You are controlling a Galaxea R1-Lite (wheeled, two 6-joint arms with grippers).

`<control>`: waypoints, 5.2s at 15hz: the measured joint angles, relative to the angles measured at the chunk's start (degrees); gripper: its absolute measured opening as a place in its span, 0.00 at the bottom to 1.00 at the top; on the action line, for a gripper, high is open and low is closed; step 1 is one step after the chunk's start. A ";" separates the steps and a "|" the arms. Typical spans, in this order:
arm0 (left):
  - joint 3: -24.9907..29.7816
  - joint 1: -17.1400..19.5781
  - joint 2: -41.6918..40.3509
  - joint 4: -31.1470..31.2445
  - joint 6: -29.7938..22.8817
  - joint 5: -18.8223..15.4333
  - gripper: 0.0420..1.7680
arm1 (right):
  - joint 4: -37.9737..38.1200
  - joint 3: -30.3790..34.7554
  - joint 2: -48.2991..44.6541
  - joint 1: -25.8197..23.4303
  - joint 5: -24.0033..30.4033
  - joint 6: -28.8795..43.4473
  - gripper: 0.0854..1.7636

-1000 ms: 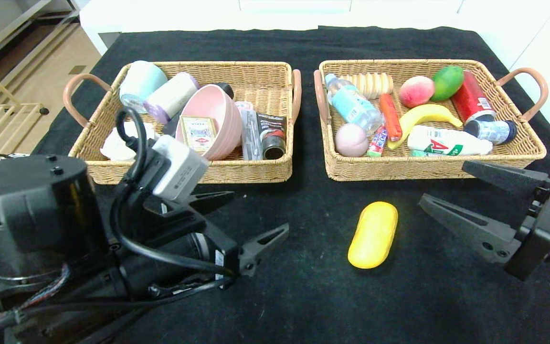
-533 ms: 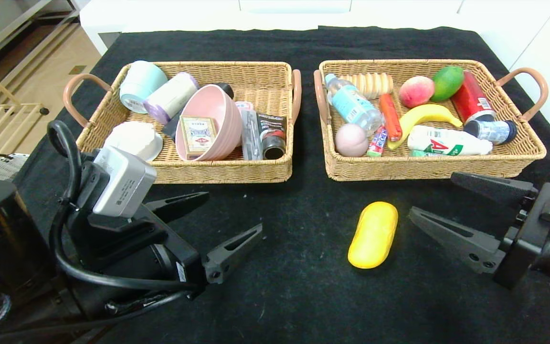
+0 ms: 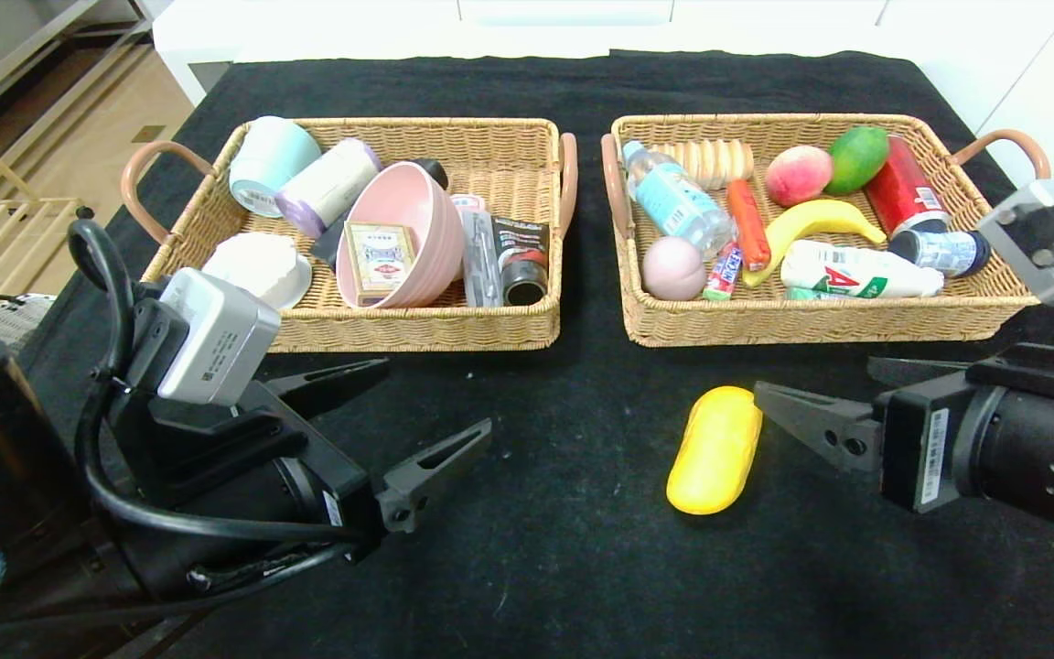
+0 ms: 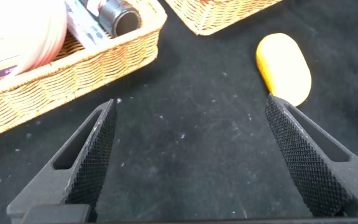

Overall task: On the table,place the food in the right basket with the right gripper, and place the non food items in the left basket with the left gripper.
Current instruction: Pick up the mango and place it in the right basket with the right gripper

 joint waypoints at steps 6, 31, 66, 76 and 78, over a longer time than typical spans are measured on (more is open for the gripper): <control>-0.24 0.84 -0.59 -0.06 0.16 -0.01 0.97 | 25.86 -19.66 12.42 2.41 -5.24 20.72 0.97; -0.56 1.69 -2.84 0.09 0.60 -0.41 0.97 | 27.78 -24.92 29.32 2.19 -12.63 30.70 0.74; -0.50 1.61 -2.16 0.06 0.52 -0.45 0.97 | 24.27 -42.97 25.14 -12.00 -17.18 16.20 0.53; -0.44 1.48 -1.96 0.06 0.52 -0.45 0.97 | 5.23 -43.01 31.15 -17.51 -17.16 12.35 0.53; -0.44 1.46 -1.96 0.06 0.51 -0.45 0.97 | 5.14 -42.86 31.48 -17.57 -17.18 12.37 0.53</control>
